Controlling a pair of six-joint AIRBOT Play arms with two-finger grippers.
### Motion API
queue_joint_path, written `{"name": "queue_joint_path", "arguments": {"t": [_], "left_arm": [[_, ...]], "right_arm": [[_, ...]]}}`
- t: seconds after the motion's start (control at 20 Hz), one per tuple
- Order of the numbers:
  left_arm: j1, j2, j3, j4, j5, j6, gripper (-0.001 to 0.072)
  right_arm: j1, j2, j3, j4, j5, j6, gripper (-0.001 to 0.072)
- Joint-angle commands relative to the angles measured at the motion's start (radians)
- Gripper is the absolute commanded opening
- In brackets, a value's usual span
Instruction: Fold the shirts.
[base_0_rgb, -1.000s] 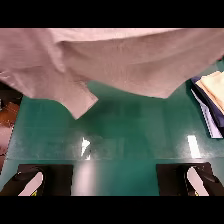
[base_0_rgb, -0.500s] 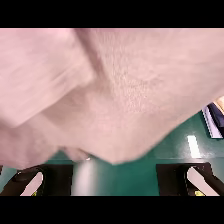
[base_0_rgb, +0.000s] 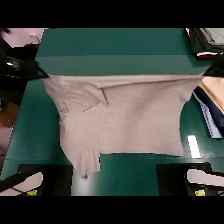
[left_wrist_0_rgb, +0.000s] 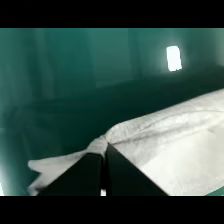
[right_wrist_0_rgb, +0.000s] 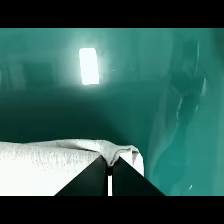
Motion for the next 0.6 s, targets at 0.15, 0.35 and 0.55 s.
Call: {"name": "queue_joint_path", "arguments": {"t": [0.15, 0.35, 0.55], "left_arm": [[0.000, -0.236, -0.050, -0.076, 0.382, 0.094, 0.0022], [0.000, -0.244, -0.050, -0.108, 0.559, 0.164, 0.0022], [0.000, -0.243, -0.050, -0.097, 0.544, 0.196, 0.0022]], "right_arm": [[0.143, -0.192, -0.059, -0.072, -0.411, -0.005, 0.0008], [0.175, -0.217, -0.059, -0.072, -0.585, 0.021, 0.0008], [0.176, -0.217, -0.059, -0.072, -0.562, 0.020, 0.0008]]}}
